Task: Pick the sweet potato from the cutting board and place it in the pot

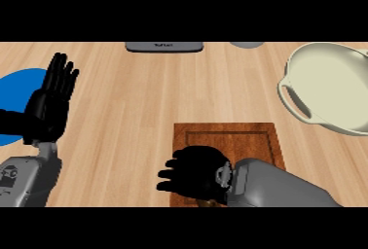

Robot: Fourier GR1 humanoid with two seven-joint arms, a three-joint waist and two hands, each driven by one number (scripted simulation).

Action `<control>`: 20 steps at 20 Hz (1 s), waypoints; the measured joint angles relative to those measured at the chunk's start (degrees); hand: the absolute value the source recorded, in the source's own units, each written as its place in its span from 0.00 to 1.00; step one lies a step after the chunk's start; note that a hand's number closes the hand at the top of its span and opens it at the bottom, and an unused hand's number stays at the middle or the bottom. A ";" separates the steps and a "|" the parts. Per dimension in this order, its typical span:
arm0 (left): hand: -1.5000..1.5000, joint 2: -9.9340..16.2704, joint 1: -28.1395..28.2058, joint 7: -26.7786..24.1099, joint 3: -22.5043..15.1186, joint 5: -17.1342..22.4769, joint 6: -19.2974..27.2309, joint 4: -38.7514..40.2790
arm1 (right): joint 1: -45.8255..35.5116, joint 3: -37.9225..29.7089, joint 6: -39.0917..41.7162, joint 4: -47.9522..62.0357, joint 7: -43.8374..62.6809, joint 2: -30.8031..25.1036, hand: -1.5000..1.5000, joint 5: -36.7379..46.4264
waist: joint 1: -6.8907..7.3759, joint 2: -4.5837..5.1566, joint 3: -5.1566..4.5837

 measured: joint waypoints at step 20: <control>0.50 -2.87 0.01 1.12 2.80 -2.55 -2.32 -0.56 | 7.99 3.06 -10.44 12.00 -10.16 4.21 0.00 20.26 | -0.01 -0.05 0.00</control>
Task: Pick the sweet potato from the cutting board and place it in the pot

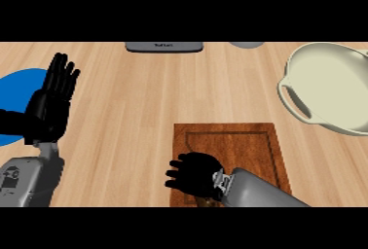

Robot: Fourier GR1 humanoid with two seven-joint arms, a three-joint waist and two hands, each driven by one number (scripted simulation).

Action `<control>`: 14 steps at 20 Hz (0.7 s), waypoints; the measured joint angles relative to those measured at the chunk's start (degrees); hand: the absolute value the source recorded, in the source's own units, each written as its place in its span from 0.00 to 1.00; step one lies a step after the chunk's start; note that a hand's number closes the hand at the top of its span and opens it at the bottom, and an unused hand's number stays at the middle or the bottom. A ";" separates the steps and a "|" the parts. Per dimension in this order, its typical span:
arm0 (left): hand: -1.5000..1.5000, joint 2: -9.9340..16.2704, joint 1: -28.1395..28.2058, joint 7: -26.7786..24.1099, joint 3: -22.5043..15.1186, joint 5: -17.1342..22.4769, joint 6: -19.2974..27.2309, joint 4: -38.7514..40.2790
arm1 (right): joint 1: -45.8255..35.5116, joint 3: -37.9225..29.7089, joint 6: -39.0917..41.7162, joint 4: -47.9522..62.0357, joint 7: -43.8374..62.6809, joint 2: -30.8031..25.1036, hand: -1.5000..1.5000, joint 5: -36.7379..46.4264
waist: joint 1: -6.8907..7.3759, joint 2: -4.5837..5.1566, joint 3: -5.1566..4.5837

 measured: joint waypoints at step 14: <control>0.50 -1.31 1.02 -0.61 0.16 -1.58 -0.15 -0.17 | 1.31 2.15 -10.39 0.81 -7.72 0.31 1.00 7.39 | -0.12 -0.98 0.07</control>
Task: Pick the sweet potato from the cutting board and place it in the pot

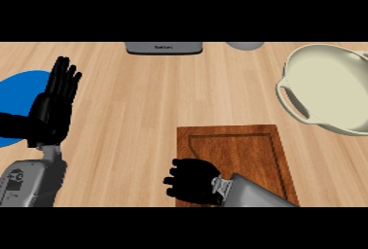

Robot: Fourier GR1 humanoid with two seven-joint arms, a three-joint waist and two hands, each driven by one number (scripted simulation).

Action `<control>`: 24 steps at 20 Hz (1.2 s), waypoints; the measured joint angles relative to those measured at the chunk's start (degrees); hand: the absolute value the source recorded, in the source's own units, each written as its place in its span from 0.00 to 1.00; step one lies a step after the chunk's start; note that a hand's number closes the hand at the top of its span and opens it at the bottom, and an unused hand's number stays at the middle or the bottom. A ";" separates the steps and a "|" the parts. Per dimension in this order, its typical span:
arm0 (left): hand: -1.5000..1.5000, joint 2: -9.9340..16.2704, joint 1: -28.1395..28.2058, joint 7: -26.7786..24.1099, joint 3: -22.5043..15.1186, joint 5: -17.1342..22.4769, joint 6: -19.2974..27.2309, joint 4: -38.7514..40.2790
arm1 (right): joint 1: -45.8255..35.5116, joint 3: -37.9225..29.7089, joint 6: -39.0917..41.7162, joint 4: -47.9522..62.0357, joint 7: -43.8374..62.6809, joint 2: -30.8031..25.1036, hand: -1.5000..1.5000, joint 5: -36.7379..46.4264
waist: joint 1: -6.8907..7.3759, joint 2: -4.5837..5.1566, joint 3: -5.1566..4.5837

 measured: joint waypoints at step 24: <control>0.50 0.05 -0.46 0.96 -0.05 -0.11 -0.65 -2.51 | -16.09 -52.70 -28.54 11.48 63.75 9.07 1.00 13.69 | 1.99 2.63 -0.16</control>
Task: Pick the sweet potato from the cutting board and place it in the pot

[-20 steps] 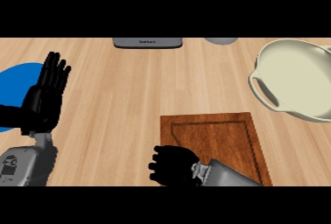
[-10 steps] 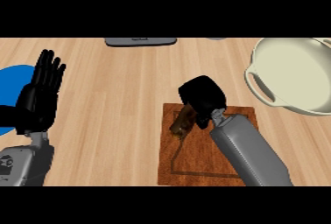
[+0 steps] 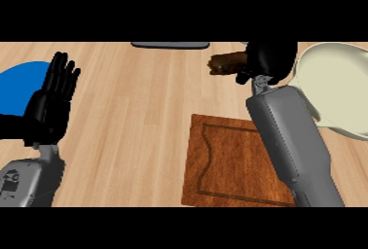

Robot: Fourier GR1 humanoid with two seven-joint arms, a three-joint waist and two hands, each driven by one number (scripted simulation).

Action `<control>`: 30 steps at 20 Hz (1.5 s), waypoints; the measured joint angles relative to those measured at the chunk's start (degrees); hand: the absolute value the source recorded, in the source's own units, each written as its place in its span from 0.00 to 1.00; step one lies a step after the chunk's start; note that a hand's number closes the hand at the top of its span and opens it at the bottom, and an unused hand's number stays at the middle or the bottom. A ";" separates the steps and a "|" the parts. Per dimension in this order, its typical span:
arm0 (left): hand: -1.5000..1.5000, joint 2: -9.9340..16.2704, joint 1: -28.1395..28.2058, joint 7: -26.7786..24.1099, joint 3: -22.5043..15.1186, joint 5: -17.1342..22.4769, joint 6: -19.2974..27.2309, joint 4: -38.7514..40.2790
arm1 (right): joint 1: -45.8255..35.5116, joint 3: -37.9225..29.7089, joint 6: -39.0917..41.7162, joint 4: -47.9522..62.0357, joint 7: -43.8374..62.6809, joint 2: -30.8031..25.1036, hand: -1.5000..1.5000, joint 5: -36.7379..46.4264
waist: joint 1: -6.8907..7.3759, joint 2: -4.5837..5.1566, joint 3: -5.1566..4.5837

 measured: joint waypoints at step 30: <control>0.50 -0.79 0.39 0.04 1.51 -1.00 -0.45 1.40 | 1.19 -20.64 -20.99 11.03 9.25 -15.15 1.00 10.02 | -2.03 -1.61 0.11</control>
